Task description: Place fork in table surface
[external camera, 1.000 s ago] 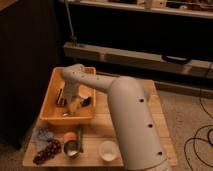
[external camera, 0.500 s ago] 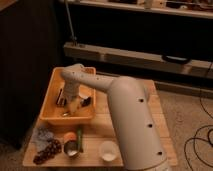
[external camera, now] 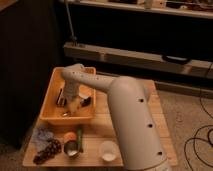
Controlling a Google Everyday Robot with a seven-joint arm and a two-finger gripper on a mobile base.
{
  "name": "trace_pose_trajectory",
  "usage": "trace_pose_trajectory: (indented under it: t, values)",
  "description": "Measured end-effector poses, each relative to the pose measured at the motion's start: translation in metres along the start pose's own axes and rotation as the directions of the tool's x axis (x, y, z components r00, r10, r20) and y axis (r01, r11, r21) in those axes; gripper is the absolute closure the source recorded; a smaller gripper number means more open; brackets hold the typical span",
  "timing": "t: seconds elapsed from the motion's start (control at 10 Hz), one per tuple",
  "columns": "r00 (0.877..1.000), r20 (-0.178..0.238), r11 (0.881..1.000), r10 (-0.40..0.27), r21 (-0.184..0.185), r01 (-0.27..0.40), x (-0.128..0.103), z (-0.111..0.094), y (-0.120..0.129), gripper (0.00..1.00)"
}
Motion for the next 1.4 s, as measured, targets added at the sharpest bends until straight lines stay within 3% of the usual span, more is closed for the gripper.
trace_pose_trajectory:
  t: [0.6,0.8,1.1,1.4]
  values:
    - [1.0,-0.002,1.0,0.0,-0.001,0.0,0.0,-0.002,0.001,0.2]
    - [1.0,-0.007,1.0,0.003,-0.003,-0.003,-0.002,-0.016,0.001,0.2]
    - [1.0,-0.002,1.0,0.003,0.0,-0.003,-0.016,-0.055,-0.001,0.2]
    - [0.999,-0.047,1.0,0.009,-0.008,-0.009,-0.009,-0.049,0.002,0.2]
